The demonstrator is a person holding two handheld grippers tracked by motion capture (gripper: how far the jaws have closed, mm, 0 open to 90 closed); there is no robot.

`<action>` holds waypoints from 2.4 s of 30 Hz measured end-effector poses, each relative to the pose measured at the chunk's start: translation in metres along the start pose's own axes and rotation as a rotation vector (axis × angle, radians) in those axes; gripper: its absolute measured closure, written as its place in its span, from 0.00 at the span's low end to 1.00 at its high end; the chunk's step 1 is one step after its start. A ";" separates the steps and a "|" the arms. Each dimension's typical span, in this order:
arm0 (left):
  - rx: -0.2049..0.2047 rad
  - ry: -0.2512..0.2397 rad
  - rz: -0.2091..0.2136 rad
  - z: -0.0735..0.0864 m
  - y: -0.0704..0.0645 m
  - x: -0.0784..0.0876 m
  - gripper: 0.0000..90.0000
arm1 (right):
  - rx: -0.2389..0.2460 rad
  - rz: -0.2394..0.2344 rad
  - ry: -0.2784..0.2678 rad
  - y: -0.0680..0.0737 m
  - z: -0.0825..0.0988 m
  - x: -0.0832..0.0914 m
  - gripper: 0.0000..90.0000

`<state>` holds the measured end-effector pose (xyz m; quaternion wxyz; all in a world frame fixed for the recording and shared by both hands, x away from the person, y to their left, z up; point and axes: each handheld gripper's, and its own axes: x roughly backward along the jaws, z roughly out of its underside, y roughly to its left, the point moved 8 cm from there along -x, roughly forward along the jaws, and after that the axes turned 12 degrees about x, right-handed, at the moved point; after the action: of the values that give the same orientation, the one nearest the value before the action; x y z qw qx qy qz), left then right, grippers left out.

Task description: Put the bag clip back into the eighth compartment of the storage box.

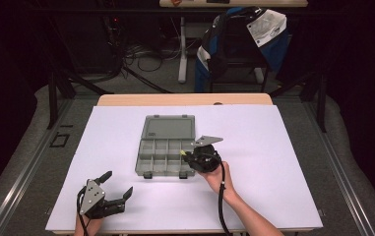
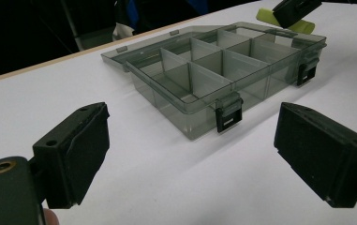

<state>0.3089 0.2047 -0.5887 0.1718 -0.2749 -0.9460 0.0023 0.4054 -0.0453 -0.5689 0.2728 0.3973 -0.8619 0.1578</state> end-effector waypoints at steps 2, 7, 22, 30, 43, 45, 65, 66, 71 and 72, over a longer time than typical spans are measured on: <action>0.002 -0.006 0.002 -0.001 -0.001 0.001 0.12 | -0.005 0.000 -0.001 0.001 0.001 -0.001 0.89; -0.005 0.002 0.008 0.000 -0.002 0.000 0.12 | -0.010 0.011 0.008 0.002 0.002 -0.002 0.89; -0.010 -0.005 0.015 -0.001 -0.004 0.001 0.12 | -0.038 0.021 0.018 0.004 0.005 0.001 0.70; -0.009 -0.005 0.009 -0.001 -0.002 0.001 0.12 | -0.014 -0.002 0.004 -0.001 0.005 0.015 0.38; -0.007 -0.006 0.004 -0.001 -0.002 0.002 0.12 | 0.063 -0.041 -0.012 -0.003 0.009 0.035 0.04; -0.008 -0.006 0.006 -0.001 -0.002 0.002 0.12 | 0.073 -0.044 -0.011 -0.002 0.010 0.037 0.01; -0.008 -0.005 0.006 -0.001 -0.002 0.002 0.12 | 0.131 0.007 -0.057 -0.008 0.023 0.069 0.00; -0.010 -0.005 0.006 -0.001 -0.002 0.002 0.12 | 0.130 0.009 -0.062 -0.009 0.024 0.070 0.00; -0.009 -0.004 0.005 0.000 -0.002 0.001 0.12 | 0.136 0.024 -0.059 -0.011 0.030 0.077 0.00; -0.010 -0.003 0.005 0.000 -0.002 0.001 0.12 | 0.134 0.022 -0.065 -0.011 0.030 0.078 0.00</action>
<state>0.3068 0.2032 -0.5878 0.1689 -0.2783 -0.9455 -0.0015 0.3612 -0.1137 -0.5457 0.2158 0.4101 -0.8620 0.2053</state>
